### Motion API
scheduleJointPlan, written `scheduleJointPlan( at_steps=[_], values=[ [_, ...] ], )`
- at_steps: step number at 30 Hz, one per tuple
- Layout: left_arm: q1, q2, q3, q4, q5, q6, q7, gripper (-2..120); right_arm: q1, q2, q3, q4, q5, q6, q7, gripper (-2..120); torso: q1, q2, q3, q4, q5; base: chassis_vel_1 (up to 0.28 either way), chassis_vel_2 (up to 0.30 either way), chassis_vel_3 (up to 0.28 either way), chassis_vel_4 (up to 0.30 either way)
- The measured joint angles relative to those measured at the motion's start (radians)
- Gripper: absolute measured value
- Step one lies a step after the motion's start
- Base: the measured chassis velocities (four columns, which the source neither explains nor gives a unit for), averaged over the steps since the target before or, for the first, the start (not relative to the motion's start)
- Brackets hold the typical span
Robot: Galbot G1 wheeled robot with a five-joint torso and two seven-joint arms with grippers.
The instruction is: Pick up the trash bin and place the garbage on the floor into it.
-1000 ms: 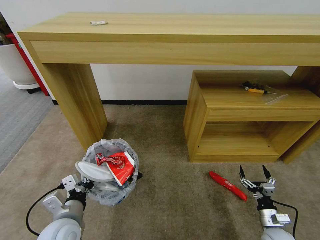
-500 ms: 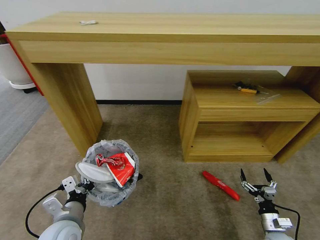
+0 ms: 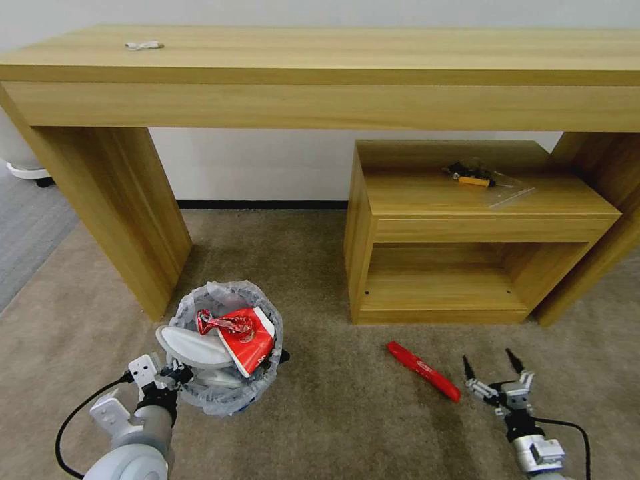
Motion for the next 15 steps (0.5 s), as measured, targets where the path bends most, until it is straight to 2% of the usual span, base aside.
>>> scheduleJointPlan(
  at_steps=[5, 7, 9, 15],
  values=[
    [0.014, -0.009, -0.014, -0.011, 0.004, -0.005, 0.006, 0, 0.123, -0.024, -0.166, -0.131, 0.048, 0.010, 0.001, 100, 0.000, 0.000, 0.000, -0.0003, 0.0002, 0.000, 0.000, 0.000, 0.000],
    [0.015, -0.010, -0.018, -0.013, 0.004, -0.005, 0.006, 0, 0.154, -0.026, -0.199, -0.161, 0.059, 0.017, 0.000, 100, 0.000, 0.000, 0.000, -0.0001, -0.0006, 0.000, 0.000, 0.000, 0.000],
    [0.015, -0.015, -0.019, -0.014, 0.004, -0.005, 0.006, 0, 0.208, -0.024, -0.258, -0.211, 0.083, 0.022, -0.012, 100, 0.000, 0.000, 0.000, 0.0000, 0.0003, 0.000, 0.000, 0.000, 0.000],
    [0.005, -0.027, -0.015, -0.011, 0.004, -0.005, 0.005, 0, 0.280, -0.020, -0.356, -0.266, 0.151, 0.024, -0.045, 100, 0.000, 0.000, 0.000, -0.0002, -0.0002, 0.000, 0.000, 0.000, 0.000]
  ],
)
